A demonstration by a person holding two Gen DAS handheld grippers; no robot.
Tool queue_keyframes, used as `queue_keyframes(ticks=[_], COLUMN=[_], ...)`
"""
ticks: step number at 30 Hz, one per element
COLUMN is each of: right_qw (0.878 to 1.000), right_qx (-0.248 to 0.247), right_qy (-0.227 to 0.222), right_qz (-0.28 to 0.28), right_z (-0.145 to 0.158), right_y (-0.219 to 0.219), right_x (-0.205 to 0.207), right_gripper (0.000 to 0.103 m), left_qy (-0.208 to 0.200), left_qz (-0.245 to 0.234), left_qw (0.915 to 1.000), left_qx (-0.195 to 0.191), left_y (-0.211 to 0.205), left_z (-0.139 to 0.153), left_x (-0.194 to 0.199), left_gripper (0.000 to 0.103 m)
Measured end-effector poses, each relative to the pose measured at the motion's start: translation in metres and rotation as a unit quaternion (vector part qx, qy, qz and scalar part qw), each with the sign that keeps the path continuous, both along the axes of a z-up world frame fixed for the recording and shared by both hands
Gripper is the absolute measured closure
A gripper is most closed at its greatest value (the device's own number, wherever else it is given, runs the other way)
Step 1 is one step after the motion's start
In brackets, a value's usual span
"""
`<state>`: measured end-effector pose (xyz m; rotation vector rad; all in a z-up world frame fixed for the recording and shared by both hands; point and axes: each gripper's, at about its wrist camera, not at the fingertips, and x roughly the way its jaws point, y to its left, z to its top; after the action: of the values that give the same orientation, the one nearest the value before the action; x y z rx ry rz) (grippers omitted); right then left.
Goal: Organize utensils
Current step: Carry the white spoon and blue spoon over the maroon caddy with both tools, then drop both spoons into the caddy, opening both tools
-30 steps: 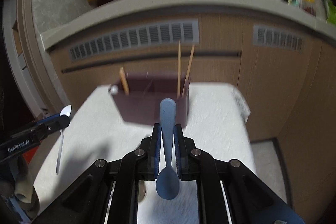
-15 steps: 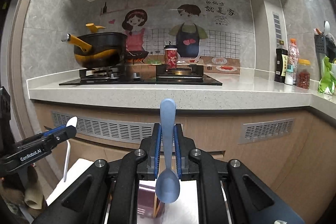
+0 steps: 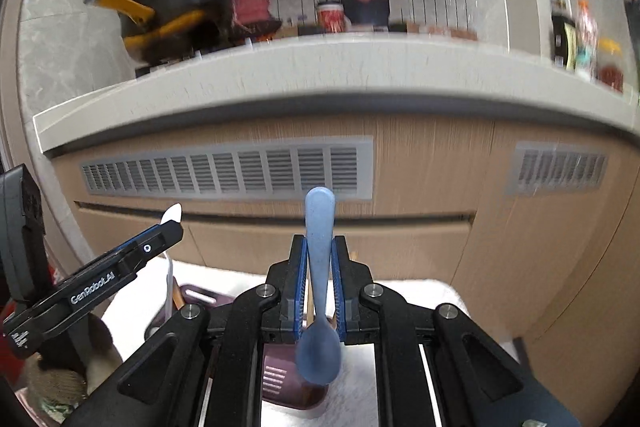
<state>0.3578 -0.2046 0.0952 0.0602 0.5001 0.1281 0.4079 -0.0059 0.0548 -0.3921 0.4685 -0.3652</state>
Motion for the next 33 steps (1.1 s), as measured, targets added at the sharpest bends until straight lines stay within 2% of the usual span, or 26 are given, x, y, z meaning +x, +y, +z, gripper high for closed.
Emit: queue_keyframes(ticks=[4, 7, 11, 13, 15, 18, 26, 31, 33], right_qw=[0.999, 0.999, 0.998, 0.998, 0.998, 0.998, 0.997, 0.996, 0.995], right_qx=[0.019, 0.015, -0.002, -0.011, -0.023, -0.027, -0.043, -0.038, -0.033], right_qy=[0.027, 0.037, 0.053, 0.058, 0.058, 0.056, 0.061, 0.082, 0.095], right_qz=[0.005, 0.011, 0.022, 0.026, 0.023, 0.018, 0.005, 0.016, 0.022], right_z=[-0.019, -0.030, -0.043, -0.049, -0.052, -0.054, -0.058, -0.076, -0.086], right_y=[-0.002, 0.003, 0.010, 0.013, 0.013, 0.011, 0.001, 0.002, 0.004], right_x=[0.009, 0.012, 0.009, 0.005, 0.000, -0.010, -0.052, -0.090, -0.103], right_gripper=[0.092, 0.092, 0.092, 0.091, 0.087, 0.075, 0.071, 0.068, 0.068], left_qy=[0.009, 0.013, 0.042, 0.047, 0.046, 0.044, 0.058, 0.074, 0.084], left_qz=[0.002, 0.006, -0.002, -0.005, -0.003, 0.004, 0.035, 0.050, 0.052], left_qw=[0.9998, 0.9998, 0.9990, 0.9988, 0.9988, 0.9985, 0.9947, 0.9904, 0.9873], left_qx=[0.015, 0.013, 0.015, 0.012, 0.015, 0.032, 0.077, 0.105, 0.124], left_y=[-0.003, -0.001, 0.000, 0.002, 0.005, 0.008, 0.022, 0.037, 0.041], left_z=[-0.019, -0.029, -0.039, -0.037, -0.032, -0.020, -0.009, -0.024, -0.034], left_x=[0.002, -0.002, -0.007, -0.013, -0.022, -0.041, -0.103, -0.152, -0.169], left_gripper=[0.068, 0.068, 0.066, 0.062, 0.051, 0.050, 0.044, 0.044, 0.040])
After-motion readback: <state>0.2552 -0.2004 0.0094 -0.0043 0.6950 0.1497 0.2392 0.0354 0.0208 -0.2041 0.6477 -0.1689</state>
